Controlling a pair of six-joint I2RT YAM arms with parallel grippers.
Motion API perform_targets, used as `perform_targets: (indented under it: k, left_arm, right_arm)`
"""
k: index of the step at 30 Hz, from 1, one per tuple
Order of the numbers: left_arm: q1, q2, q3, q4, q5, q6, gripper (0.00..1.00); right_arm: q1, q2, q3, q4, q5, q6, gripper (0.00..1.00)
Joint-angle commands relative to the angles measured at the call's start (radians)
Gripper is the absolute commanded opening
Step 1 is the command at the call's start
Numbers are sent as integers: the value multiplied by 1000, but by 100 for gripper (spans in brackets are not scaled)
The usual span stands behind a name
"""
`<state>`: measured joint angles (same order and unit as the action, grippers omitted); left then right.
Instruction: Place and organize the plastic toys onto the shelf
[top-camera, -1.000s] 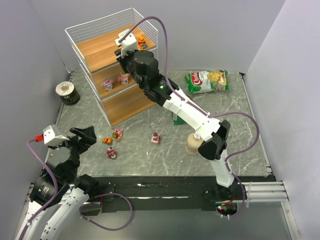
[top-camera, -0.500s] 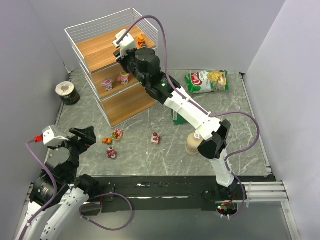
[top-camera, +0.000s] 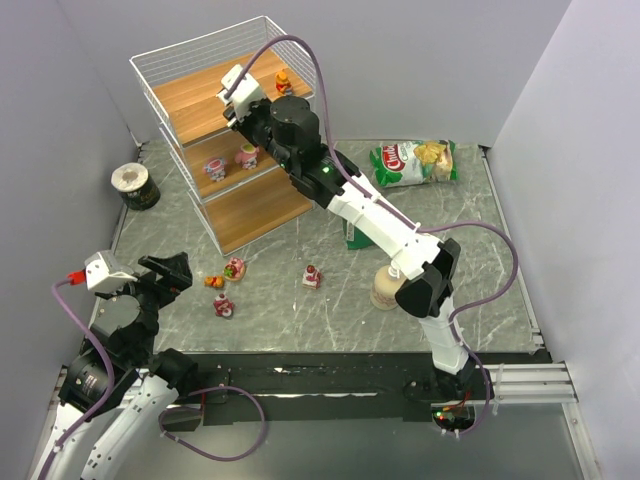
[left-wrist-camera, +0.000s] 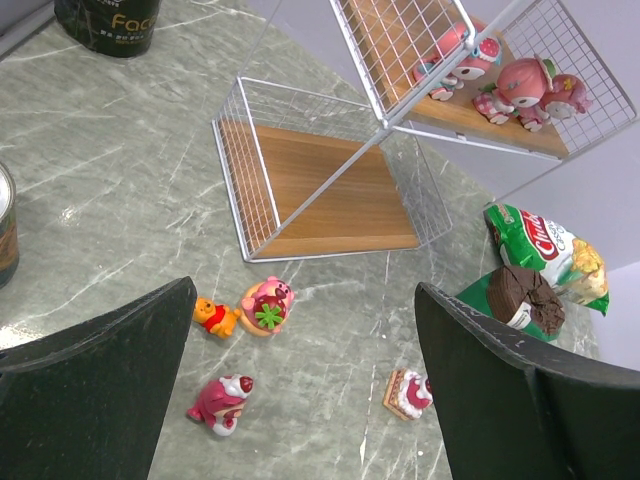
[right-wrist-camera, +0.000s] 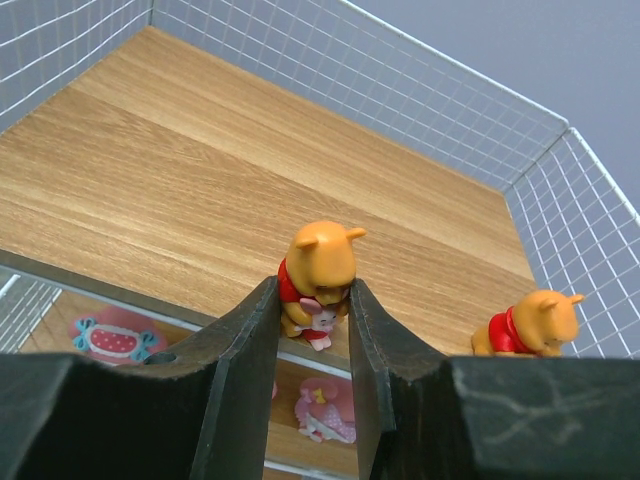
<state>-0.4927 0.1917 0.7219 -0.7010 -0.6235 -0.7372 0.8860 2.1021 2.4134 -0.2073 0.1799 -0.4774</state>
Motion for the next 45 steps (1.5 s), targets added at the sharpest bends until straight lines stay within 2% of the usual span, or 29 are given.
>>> perform_targets:
  k: [1, 21, 32, 38, 45]
  left_arm:
    - [-1, 2, -1, 17, -5, 9, 96]
    - [-1, 2, -1, 15, -5, 9, 96]
    - [-1, 3, -1, 17, -5, 9, 96]
    - [-1, 5, -1, 15, -7, 7, 97]
    - [-1, 2, -1, 14, -5, 7, 96]
  right_arm:
    - [-10, 27, -11, 6, 4, -44, 31]
    - [-16, 9, -28, 37, 29, 2, 47]
    - [-16, -28, -46, 40, 27, 34, 64]
    - [-18, -149, -207, 126, 4, 88, 70]
    - [-18, -289, -387, 265, -8, 148, 70]
